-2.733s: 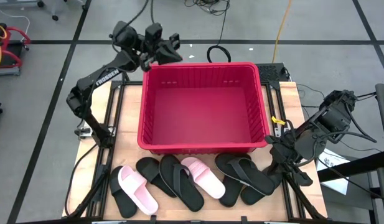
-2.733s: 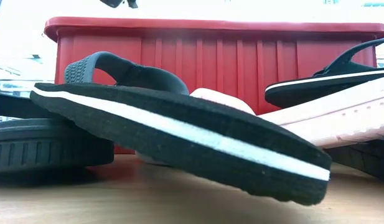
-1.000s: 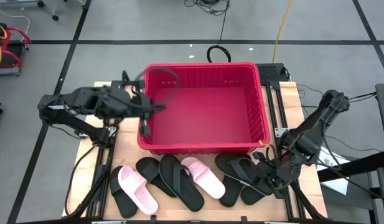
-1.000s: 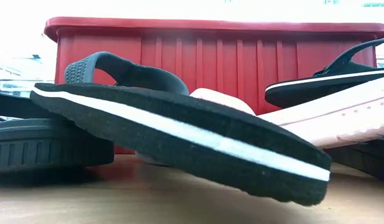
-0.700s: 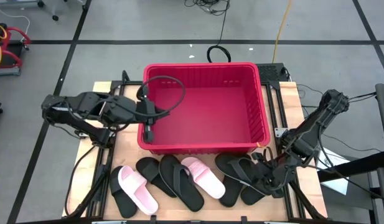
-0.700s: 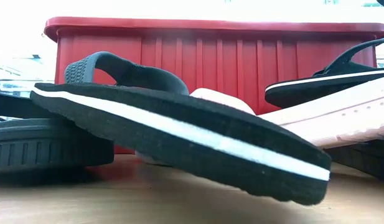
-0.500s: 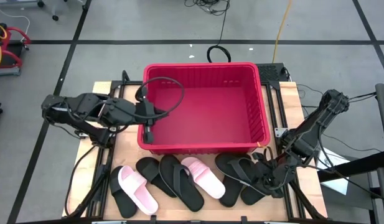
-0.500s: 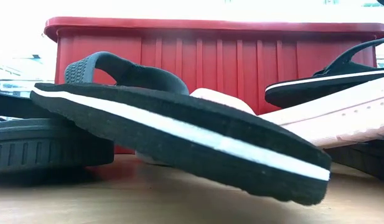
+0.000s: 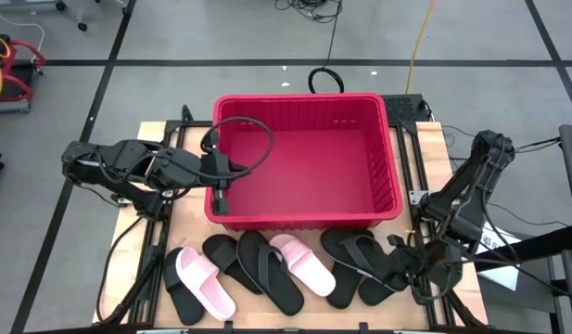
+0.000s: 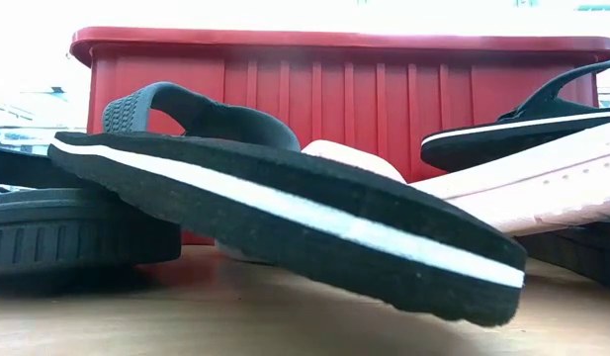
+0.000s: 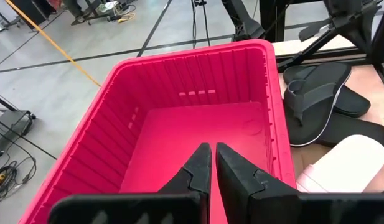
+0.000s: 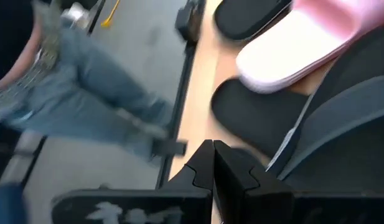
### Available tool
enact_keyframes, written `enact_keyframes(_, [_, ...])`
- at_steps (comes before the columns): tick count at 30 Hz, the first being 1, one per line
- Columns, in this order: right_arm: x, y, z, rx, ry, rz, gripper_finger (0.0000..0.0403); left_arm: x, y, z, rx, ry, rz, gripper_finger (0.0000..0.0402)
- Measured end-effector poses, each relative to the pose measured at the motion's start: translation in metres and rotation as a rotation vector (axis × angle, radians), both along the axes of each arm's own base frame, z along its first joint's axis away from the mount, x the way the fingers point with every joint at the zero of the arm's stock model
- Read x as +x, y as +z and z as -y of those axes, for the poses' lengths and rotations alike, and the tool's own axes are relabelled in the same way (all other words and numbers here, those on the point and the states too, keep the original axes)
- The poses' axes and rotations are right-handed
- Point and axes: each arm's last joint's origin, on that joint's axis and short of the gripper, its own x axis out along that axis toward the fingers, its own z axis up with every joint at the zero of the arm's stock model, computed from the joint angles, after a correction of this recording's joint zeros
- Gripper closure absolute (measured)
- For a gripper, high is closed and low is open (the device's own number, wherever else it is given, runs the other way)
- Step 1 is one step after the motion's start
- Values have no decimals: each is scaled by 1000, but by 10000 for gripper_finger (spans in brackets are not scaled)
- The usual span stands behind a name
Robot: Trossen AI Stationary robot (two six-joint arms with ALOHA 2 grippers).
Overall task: Pick and place slides into bin
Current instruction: Put the black slipper into the red bin
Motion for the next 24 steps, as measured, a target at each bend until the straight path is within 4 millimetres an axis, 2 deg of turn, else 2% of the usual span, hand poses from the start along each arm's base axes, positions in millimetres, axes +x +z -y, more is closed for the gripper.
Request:
enact_keyframes(5, [-7,-17,-2,1,-114,-5,403,0,0,0,1,0,0,376])
enact_keyframes(11, [-6,-50,-1,135,-210,-33,403,0,0,0,2,-2,0,376])
enact_keyframes(14, [-5,-60,1,203,-258,-48,396,0,0,0,2,-2,0,376])
enact_keyframes(24, [-6,-67,3,240,-288,-59,314,1,2,0,-6,-2,21,376])
